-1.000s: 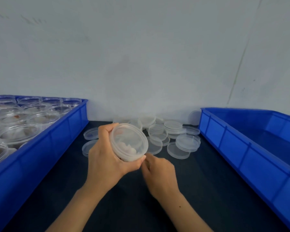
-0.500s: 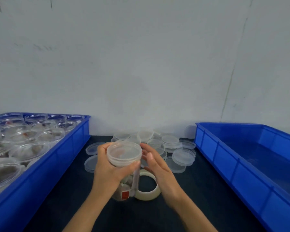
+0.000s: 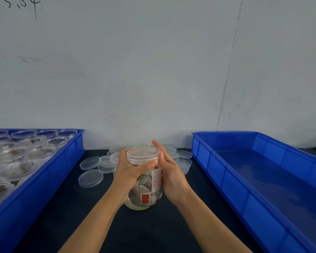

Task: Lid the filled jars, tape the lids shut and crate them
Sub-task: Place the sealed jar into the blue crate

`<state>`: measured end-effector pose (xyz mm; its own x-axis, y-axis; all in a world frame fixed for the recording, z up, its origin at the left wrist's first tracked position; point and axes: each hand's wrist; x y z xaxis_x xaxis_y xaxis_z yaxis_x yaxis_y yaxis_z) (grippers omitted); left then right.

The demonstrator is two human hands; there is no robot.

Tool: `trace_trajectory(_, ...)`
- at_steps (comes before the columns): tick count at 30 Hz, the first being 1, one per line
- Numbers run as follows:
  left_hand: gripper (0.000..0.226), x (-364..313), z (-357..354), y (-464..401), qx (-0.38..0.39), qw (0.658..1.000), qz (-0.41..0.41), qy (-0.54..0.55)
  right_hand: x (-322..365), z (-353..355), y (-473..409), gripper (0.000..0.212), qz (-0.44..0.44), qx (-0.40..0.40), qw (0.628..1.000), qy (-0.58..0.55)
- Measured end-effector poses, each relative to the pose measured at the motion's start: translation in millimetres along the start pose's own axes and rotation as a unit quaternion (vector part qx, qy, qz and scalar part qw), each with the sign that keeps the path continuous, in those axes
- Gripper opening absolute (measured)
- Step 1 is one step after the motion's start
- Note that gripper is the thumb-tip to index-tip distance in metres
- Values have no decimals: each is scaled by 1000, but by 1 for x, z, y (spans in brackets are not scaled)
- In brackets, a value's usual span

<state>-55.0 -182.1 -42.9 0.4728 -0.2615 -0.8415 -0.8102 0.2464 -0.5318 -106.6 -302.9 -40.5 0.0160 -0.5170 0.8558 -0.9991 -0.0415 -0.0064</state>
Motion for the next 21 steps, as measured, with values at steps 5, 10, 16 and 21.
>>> trace_trajectory(5,85,-9,-32,-21,-31,999,6,-16,37,10,-2,36,-7,-24,998,53)
trace_trajectory(10,90,-21,-70,-62,-18,999,33,26,91,31,-2,73,5,-42,958,285)
trace_trajectory(16,64,-17,-124,-109,40,992,37,110,144,74,-16,76,10,-136,896,422)
trace_trajectory(21,64,5,-181,-151,151,988,-13,41,172,138,-40,75,97,-268,887,363)
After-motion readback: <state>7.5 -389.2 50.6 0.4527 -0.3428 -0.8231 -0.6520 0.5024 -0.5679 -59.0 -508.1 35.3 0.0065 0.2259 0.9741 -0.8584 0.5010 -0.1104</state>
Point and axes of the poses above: each hand's wrist, its own y-axis away from the middle knuckle, its own z-axis out of the back of the hand, x = y × z, and after that the axes turned 15 degrees about -z, right-handed
